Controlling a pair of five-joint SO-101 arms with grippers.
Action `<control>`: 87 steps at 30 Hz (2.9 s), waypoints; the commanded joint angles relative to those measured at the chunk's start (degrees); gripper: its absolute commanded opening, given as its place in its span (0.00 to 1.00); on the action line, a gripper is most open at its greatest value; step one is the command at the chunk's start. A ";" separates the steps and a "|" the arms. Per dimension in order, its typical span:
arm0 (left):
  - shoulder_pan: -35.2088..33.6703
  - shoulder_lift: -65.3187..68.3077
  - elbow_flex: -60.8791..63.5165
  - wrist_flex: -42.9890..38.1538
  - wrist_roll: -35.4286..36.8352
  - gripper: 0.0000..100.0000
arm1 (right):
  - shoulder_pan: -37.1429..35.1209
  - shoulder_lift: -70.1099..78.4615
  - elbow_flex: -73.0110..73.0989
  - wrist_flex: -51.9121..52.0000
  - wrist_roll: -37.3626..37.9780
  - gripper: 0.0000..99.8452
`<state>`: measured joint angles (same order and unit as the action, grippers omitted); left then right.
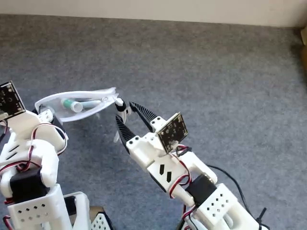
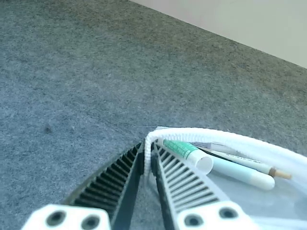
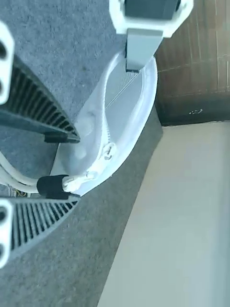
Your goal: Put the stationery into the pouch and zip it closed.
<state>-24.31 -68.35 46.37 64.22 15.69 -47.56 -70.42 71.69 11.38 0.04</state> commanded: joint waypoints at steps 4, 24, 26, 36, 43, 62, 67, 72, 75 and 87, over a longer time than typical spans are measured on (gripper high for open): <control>0.57 -0.04 0.04 -0.97 -0.62 0.01 | 1.01 1.71 0.66 -5.14 -0.26 0.16; 0.57 -0.04 0.04 -0.88 -0.62 0.01 | 4.88 30.29 -3.74 -24.75 -0.18 0.16; 0.57 -0.04 0.04 -0.88 -0.62 0.01 | 5.67 30.55 -4.26 -24.84 -0.35 0.16; 0.57 0.04 0.04 -0.97 -0.70 0.01 | 3.21 30.81 -5.14 -24.84 0.00 0.16; 0.57 0.04 0.04 -0.97 -0.70 0.01 | 2.86 30.99 -7.96 -24.84 0.00 0.16; 0.40 0.04 0.13 -0.88 -0.70 0.01 | 3.03 33.01 -9.63 -24.84 0.00 0.16; 0.57 0.04 0.13 -0.97 -0.70 0.01 | 2.86 29.67 -9.54 -24.84 0.00 0.16; 0.57 0.04 0.13 -0.97 -0.70 0.01 | 2.86 29.67 -9.54 -24.84 0.00 0.03; 0.57 0.04 0.13 -0.97 -0.70 0.01 | 2.86 29.67 -9.45 -24.57 0.00 0.01; 0.57 0.31 0.13 -1.23 -0.70 0.01 | 0.92 28.97 -7.16 -18.42 8.53 0.00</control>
<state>-24.40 -68.35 46.37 64.04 15.60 -44.40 -38.95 65.63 -9.98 6.11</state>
